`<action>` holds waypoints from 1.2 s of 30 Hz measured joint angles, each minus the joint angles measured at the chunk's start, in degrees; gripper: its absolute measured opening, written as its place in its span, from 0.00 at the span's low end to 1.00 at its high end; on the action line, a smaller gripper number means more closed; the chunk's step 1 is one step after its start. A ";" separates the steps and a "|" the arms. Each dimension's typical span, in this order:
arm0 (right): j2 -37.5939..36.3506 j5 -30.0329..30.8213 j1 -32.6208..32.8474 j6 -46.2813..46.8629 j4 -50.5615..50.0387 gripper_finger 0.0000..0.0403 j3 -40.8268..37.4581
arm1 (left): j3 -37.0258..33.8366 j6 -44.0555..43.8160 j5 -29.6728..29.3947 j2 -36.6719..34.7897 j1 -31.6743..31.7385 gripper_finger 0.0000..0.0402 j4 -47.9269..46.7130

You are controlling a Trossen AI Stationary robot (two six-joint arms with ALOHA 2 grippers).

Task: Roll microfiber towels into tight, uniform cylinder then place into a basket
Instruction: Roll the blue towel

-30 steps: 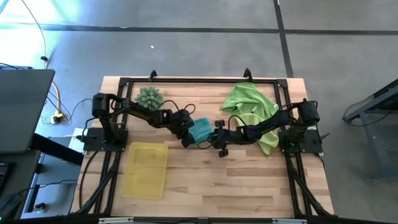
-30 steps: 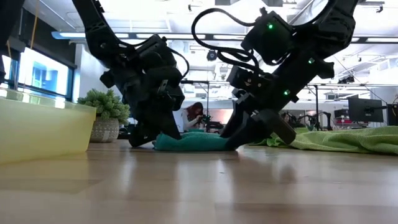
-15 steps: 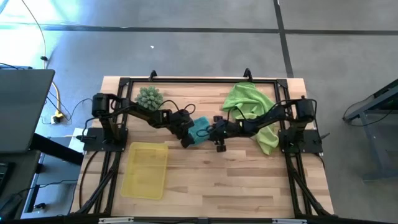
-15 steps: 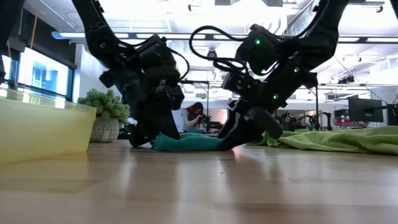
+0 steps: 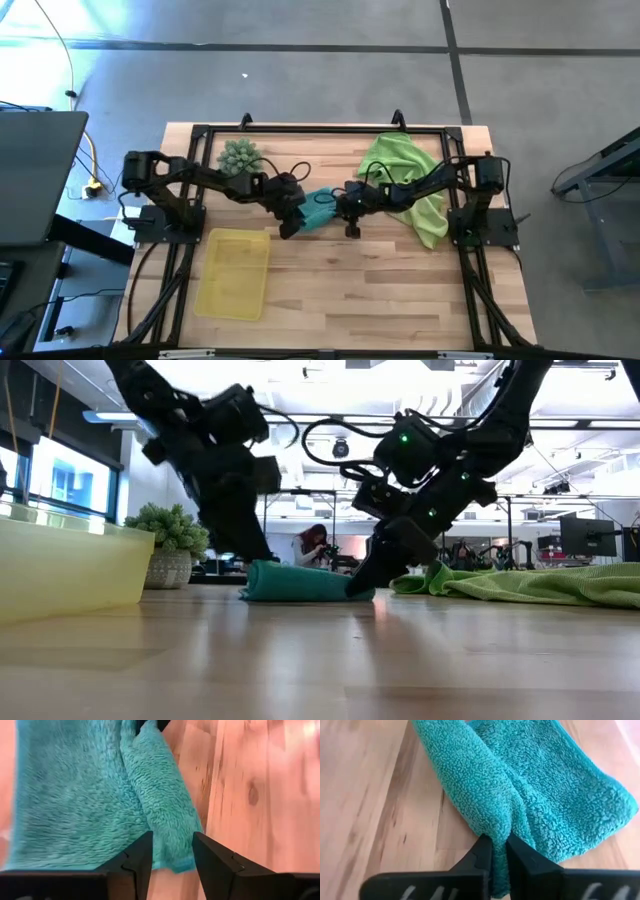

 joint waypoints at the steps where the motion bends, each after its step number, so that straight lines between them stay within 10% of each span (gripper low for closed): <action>1: 0.00 -1.18 -0.45 1.36 0.04 0.02 -0.02 | 0.00 1.92 -1.18 -0.97 -0.43 0.33 -0.46; 18: 0.35 -18.41 -6.83 23.80 -6.85 0.02 3.77 | 0.22 17.79 -27.22 2.38 -12.35 0.33 5.59; 30: 0.06 -18.78 -6.74 12.54 -15.16 0.14 8.39 | 0.50 6.02 -26.53 10.05 -12.00 0.21 6.73; 36: -1.63 -18.40 -6.65 -4.34 -39.13 0.29 18.48 | 0.63 2.41 -22.86 10.49 -10.40 0.11 6.60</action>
